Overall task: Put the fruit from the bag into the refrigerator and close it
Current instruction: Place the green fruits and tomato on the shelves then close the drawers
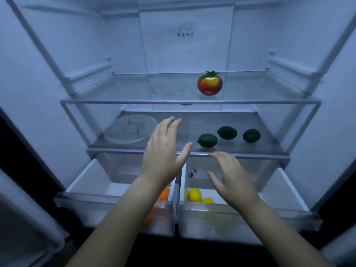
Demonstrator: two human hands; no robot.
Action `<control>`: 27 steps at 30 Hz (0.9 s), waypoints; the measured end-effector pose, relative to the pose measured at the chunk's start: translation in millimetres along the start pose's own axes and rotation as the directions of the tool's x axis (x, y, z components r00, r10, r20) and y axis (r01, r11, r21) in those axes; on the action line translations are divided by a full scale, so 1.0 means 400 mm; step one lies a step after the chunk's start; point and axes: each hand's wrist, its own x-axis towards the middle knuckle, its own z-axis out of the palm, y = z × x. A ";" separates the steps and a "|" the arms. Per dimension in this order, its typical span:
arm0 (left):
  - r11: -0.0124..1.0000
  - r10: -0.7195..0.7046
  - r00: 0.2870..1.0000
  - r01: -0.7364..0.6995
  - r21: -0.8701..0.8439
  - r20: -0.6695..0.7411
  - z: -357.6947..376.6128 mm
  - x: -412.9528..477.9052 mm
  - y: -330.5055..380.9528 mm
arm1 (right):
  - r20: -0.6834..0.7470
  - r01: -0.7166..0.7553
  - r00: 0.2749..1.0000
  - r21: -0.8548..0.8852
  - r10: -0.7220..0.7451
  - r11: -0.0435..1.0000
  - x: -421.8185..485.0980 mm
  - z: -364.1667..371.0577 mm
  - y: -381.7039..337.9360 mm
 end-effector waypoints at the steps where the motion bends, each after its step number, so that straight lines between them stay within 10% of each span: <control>1: 1.000 -0.005 1.000 0.005 0.013 0.005 0.000 -0.026 0.004 | 0.008 0.006 1.000 0.010 -0.006 1.000 -0.022 0.003 -0.006; 27: 0.988 -0.134 0.960 0.109 0.113 0.247 0.121 -0.438 -0.109 | -0.027 -0.106 0.994 -0.015 0.106 0.994 -0.260 0.150 -0.116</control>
